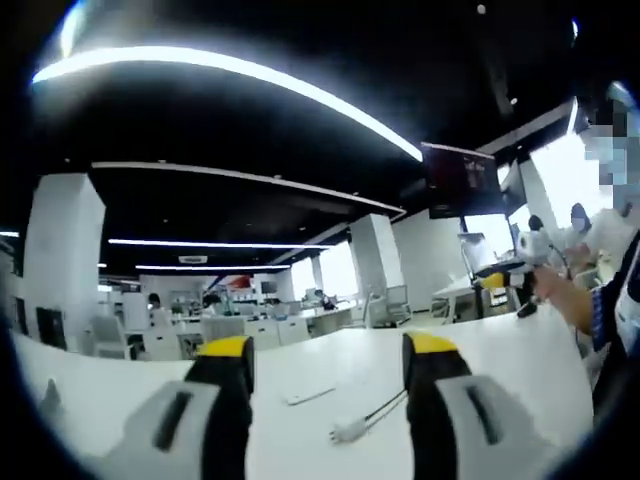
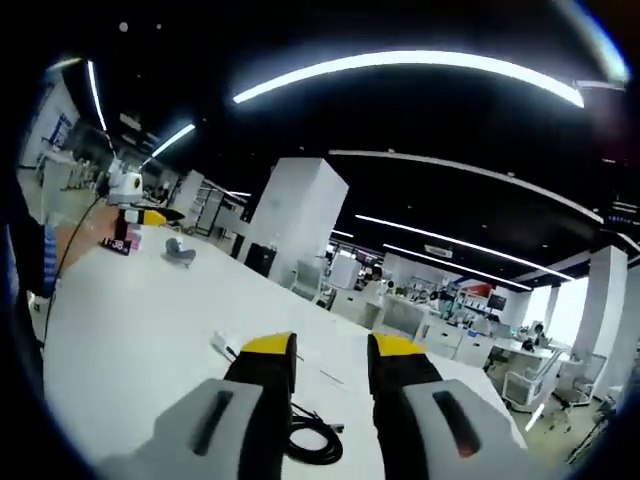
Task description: Plug the desk Type‑C cable into the charger adapter.
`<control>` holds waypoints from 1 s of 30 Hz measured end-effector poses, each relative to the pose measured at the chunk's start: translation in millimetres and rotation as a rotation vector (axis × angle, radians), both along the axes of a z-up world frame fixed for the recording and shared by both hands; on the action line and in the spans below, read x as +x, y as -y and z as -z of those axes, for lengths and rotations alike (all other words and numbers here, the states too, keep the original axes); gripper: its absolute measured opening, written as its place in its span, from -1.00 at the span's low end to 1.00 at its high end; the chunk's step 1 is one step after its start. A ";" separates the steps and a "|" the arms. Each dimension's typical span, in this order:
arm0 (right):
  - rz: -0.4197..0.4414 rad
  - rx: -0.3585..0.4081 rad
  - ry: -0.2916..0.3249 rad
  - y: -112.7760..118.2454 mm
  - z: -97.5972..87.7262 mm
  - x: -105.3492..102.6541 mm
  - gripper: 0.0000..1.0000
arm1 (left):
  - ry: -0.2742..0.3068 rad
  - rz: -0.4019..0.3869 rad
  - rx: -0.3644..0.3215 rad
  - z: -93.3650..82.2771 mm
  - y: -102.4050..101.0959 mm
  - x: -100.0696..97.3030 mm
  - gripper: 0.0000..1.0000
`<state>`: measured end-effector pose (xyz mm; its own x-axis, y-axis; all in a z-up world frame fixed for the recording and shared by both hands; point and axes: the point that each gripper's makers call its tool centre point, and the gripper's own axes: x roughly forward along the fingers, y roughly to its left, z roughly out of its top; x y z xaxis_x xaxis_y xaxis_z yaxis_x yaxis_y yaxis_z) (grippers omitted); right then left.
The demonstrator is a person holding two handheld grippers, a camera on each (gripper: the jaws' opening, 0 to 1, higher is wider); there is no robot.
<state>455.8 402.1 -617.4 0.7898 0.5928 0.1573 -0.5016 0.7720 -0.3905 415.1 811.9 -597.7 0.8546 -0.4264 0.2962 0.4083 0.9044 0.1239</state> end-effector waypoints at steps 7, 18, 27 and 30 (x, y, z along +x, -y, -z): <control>0.064 0.068 0.076 15.3 8.9 -24.8 -0.45 | 0.073 -0.234 -0.013 5.8 -23.9 -25.6 0.61; 0.284 0.159 0.183 53.9 41.0 -31.5 -0.48 | -0.015 -0.469 -0.009 68.7 -50.7 -32.7 0.46; 0.254 0.147 0.079 56.9 64.2 -17.9 -0.47 | -0.066 -0.540 -0.030 91.3 -62.3 -29.4 0.49; 0.224 0.148 0.027 53.0 72.4 -13.1 -0.46 | -0.083 -0.572 0.002 96.2 -66.5 -29.9 0.49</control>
